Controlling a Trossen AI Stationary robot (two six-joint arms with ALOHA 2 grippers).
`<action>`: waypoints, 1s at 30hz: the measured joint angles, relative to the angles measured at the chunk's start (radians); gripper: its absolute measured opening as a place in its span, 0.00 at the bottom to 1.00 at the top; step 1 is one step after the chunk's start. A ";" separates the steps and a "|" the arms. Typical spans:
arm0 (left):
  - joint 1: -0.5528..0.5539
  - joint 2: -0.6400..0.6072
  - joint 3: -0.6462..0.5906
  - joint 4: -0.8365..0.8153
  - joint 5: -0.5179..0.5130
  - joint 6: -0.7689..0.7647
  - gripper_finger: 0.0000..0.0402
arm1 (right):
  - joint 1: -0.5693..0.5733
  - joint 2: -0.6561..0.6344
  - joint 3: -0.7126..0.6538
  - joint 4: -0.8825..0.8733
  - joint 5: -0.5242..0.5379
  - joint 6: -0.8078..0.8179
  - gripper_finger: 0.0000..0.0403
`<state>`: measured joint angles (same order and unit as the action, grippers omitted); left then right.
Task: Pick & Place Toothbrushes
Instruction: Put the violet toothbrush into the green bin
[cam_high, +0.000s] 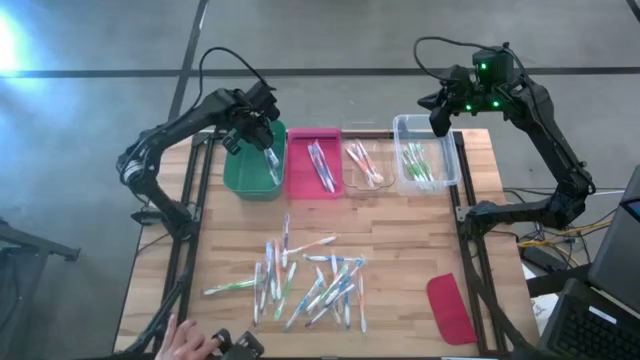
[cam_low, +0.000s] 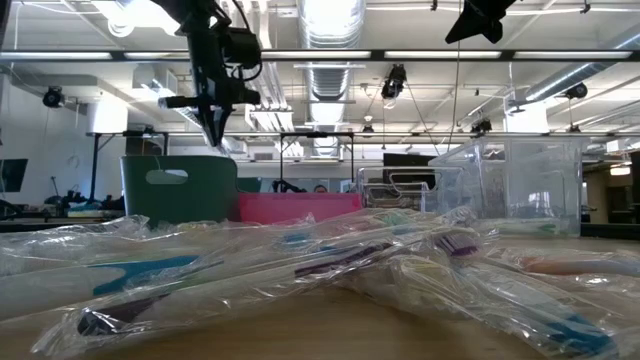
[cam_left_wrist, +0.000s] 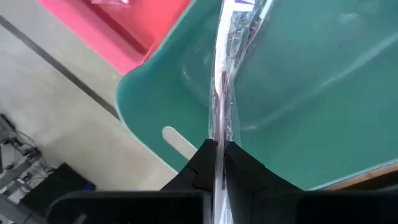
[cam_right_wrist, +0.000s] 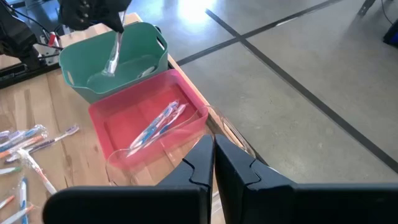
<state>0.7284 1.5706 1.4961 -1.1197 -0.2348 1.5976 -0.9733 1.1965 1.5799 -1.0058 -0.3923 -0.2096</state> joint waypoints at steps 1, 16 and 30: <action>0.000 0.005 -0.005 0.000 0.000 0.002 0.05 | 0.000 0.000 0.000 0.000 0.000 0.000 0.02; 0.001 0.071 -0.116 -0.007 0.020 0.011 0.05 | 0.000 0.000 0.000 0.000 0.000 0.000 0.02; -0.019 0.067 -0.202 0.084 0.004 0.020 0.18 | 0.000 0.000 0.000 0.000 0.000 0.000 0.02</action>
<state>0.7097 1.6375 1.2939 -1.0356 -0.2313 1.6173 -0.9733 1.1969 1.5799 -1.0058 -0.3923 -0.2096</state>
